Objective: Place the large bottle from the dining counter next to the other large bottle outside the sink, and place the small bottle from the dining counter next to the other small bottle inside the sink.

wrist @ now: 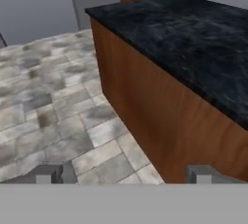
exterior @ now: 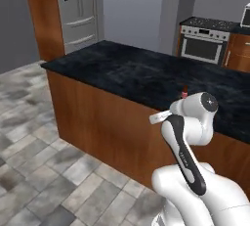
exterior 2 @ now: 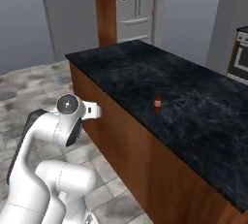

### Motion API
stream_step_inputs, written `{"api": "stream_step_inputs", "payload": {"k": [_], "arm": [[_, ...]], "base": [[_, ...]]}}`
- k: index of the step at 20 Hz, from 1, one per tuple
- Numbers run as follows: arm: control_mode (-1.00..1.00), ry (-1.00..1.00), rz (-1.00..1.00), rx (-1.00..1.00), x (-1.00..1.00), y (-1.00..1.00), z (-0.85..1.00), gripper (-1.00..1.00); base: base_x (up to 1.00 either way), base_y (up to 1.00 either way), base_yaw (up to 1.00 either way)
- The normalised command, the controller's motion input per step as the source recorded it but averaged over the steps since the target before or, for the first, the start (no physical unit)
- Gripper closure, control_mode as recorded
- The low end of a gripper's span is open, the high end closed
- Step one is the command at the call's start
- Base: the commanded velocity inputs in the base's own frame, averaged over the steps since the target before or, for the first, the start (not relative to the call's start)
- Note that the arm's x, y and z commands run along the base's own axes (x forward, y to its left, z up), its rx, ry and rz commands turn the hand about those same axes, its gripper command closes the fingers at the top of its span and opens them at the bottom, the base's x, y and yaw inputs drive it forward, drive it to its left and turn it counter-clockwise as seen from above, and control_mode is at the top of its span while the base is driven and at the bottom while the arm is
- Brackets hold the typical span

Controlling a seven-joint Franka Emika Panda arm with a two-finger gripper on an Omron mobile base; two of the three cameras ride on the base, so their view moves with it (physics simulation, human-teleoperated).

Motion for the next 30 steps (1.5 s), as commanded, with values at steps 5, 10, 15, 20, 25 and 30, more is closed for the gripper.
{"api": "stream_step_inputs", "payload": {"k": [5, 10, 15, 20, 25, 30], "arm": [[1.0, 0.0, 0.0, 0.0, 0.0, 0.0, 0.0, -1.0], [1.0, 0.0, 0.0, 0.0, 0.0, 0.0, 0.0, -1.0], [1.0, 0.0, 0.0, 0.0, 0.0, 0.0, 0.0, -1.0], [1.0, 0.0, 0.0, 0.0, 0.0, 0.0, 0.0, -1.0], [1.0, 0.0, 0.0, 0.0, 0.0, 0.0, 0.0, -1.0], [1.0, 0.0, 0.0, 0.0, 0.0, 0.0, 0.0, -1.0]], "base": [[0.32, 0.71, -0.49], [0.32, 0.62, -0.49], [0.24, 0.48, -0.48], [0.11, 0.42, -0.44], [0.16, 0.29, -0.33], [0.17, 0.17, -0.22]]}}
